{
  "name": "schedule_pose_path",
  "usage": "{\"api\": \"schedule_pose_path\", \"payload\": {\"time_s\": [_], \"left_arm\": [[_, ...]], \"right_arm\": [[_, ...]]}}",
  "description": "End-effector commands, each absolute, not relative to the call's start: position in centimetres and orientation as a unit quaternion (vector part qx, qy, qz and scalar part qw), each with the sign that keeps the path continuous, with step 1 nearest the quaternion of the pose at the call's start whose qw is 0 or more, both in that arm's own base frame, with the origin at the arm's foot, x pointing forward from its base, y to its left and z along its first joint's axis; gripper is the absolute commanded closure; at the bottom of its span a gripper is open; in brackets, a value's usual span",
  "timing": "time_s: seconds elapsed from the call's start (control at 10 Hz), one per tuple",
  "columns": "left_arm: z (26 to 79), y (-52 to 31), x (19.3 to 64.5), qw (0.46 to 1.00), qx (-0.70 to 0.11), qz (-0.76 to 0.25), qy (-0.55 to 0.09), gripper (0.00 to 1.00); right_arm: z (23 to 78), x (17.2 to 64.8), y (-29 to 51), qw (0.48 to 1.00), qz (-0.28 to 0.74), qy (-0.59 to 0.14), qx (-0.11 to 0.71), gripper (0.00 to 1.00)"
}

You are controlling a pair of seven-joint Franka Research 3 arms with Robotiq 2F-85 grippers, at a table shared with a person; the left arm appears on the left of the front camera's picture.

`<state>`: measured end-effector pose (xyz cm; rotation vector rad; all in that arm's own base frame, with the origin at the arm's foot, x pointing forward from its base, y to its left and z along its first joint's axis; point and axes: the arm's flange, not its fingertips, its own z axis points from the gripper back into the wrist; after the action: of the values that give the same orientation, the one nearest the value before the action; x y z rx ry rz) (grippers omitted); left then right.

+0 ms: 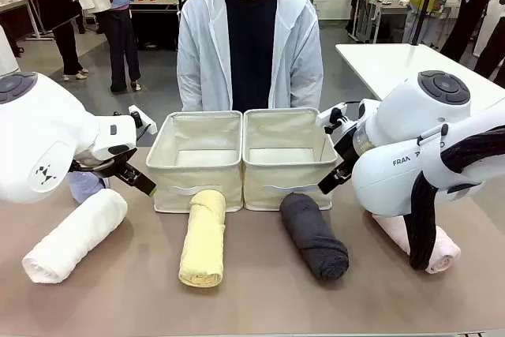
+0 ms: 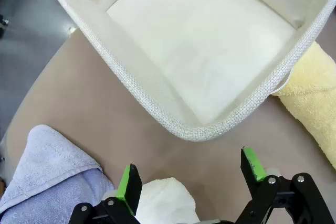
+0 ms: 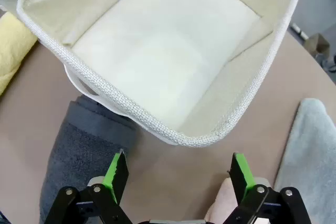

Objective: Sort the towels based on their folding style.
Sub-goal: Pick up one triangle-folded towel and place it in the left Fabric basket.

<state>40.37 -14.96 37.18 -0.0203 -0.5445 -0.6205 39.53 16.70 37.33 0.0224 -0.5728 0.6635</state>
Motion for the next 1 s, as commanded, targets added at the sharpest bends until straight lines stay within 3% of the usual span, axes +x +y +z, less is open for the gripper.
{"api": "schedule_pose_path", "payload": {"time_s": [0.0,0.9], "left_arm": [[37.18,-14.97,40.37,0.916,-0.01,-0.301,-0.265,0.0],[37.18,-14.97,40.37,0.916,-0.01,-0.301,-0.265,0.0]], "right_arm": [[37.33,39.53,16.7,0.905,0.321,-0.277,0.011,0.0],[37.33,39.53,16.7,0.905,0.321,-0.277,0.011,0.0]]}}
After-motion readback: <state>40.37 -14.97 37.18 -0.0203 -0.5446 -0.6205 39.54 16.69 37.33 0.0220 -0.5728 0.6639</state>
